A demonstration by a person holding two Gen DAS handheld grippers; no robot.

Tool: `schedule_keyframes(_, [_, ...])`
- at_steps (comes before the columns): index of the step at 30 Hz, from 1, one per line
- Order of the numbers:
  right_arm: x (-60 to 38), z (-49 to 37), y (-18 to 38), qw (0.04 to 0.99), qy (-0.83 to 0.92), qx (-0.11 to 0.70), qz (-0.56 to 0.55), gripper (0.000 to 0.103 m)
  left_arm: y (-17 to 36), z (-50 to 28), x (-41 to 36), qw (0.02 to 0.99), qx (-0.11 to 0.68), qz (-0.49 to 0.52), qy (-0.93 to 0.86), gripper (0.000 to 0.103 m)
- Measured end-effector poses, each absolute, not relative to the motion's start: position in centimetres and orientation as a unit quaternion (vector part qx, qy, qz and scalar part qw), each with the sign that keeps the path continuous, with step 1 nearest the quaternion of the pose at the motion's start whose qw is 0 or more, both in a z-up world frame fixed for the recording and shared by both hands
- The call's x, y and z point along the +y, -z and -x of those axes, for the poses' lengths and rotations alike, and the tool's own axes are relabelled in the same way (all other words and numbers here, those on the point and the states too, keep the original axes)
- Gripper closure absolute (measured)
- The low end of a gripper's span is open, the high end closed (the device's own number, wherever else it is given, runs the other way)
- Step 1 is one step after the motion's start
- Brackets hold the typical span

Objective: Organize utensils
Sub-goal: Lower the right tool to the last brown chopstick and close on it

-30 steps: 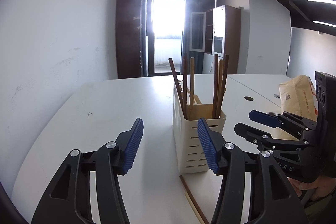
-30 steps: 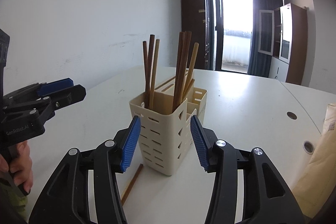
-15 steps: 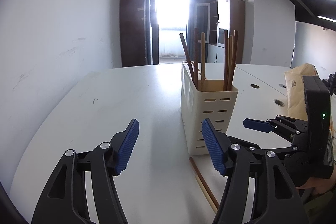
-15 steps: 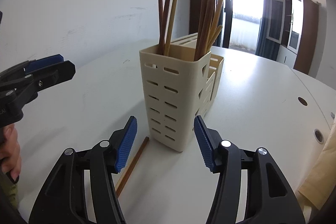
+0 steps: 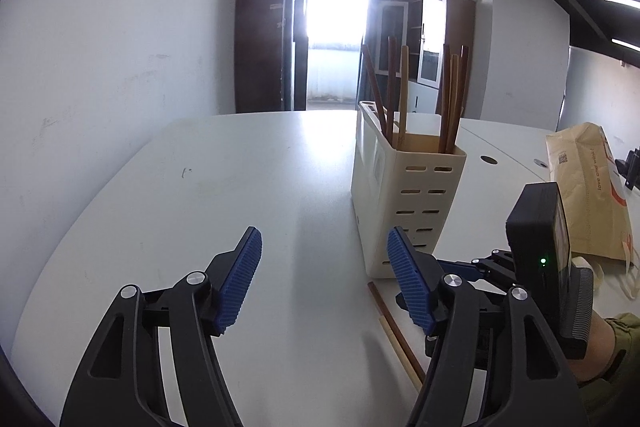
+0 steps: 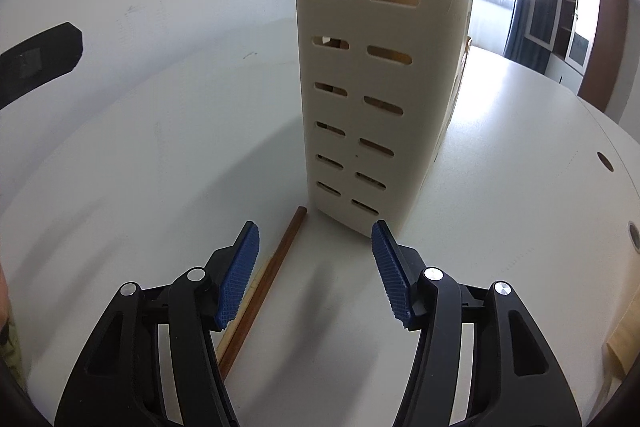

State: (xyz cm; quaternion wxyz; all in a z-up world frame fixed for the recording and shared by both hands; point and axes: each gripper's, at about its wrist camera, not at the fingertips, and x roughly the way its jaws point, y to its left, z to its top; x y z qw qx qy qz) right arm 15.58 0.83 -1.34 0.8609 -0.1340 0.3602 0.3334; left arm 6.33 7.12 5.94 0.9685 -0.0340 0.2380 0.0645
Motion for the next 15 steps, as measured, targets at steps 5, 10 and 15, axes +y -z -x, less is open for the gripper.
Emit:
schedule_keyframes(5, [2.1, -16.1, 2.2, 0.859, -0.319, 0.374, 0.141, 0.045, -5.8, -6.0, 7.0, 0.969, 0.235, 0.031, -0.062, 0.038])
schedule_keyframes(10, [3.1, -17.5, 2.8, 0.854, -0.307, 0.395, 0.14, 0.045, -5.5, -6.2, 7.0, 0.968, 0.241, 0.031, -0.063, 0.038])
schedule_keyframes(15, [3.8, -17.4, 3.2, 0.849, -0.307, 0.406, 0.14, 0.046, -5.4, -6.3, 6.9, 0.968, 0.242, 0.031, -0.063, 0.037])
